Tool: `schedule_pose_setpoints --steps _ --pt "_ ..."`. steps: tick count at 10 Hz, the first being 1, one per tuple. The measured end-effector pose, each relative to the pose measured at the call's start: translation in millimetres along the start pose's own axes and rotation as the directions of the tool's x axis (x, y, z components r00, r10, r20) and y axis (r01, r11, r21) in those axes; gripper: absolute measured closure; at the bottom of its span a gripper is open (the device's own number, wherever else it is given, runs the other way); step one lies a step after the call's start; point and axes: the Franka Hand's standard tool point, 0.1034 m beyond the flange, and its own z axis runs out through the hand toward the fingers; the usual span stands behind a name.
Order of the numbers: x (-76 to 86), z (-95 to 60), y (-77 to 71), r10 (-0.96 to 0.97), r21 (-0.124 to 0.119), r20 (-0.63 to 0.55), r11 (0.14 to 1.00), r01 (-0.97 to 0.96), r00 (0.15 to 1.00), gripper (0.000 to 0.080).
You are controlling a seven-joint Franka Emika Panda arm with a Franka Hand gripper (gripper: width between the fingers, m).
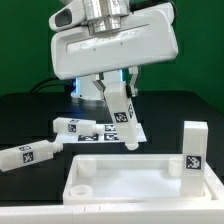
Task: Assemble desk
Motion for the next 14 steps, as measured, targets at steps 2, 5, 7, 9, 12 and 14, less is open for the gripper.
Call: schedule_pose_setpoints --steps 2,5,7,9,12,14 --pt "25.9 -9.0 6.4 -0.070 -0.015 -0.072 0.997 0.070 0.995 0.0515" --pt "52.4 -21.1 10.0 -0.116 -0.066 -0.303 0.993 0.101 0.946 0.0515" --pt "54.1 -15.7 12.6 -0.145 -0.076 -0.285 0.989 0.129 0.948 0.0515" --pt "82.3 1.6 13.9 -0.178 -0.084 -0.266 0.983 0.162 0.947 0.0515" --pt "94.2 14.5 20.0 -0.274 -0.127 -0.280 0.961 0.248 0.920 0.0515" --pt "94.1 15.6 22.4 -0.287 -0.133 -0.277 0.957 0.259 0.917 0.0515"
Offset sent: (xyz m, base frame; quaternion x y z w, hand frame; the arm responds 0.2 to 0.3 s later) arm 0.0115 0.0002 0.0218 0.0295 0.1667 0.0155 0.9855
